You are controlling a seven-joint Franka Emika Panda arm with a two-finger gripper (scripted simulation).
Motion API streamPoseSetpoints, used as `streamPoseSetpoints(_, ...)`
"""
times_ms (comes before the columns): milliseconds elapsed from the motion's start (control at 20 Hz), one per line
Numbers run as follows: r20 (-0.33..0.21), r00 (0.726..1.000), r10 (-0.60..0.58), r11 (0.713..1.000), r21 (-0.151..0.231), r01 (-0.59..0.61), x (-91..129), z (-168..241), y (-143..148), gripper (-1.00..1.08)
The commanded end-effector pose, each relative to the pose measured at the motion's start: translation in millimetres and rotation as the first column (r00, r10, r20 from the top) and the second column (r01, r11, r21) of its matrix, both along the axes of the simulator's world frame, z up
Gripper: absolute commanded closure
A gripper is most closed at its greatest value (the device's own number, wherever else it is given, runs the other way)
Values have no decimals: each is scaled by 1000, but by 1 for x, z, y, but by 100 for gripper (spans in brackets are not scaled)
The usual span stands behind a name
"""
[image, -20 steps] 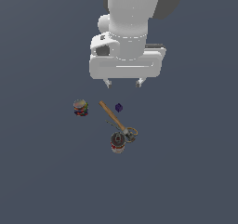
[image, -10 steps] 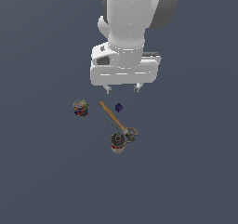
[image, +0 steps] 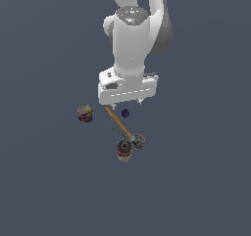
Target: Pick up a designated object from a clutter of objects.
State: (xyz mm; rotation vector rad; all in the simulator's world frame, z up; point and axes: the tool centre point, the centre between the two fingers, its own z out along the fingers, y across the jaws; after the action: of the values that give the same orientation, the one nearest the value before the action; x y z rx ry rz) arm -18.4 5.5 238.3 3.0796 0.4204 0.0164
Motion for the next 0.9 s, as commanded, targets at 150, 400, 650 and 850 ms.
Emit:
streamPoseSetpoints(150,-8,994,111,994,1,-111,-23,-50,-4,-92)
streamPoseSetpoints(400,-13,977,212,977,6,-212,-49,-91,-7,-92)
streamPoseSetpoints(650,-16,953,304,953,15,-304,-78,-126,-8,-92)
streamPoseSetpoints(850,-16,933,359,933,21,-359,-98,-145,-8,-92)
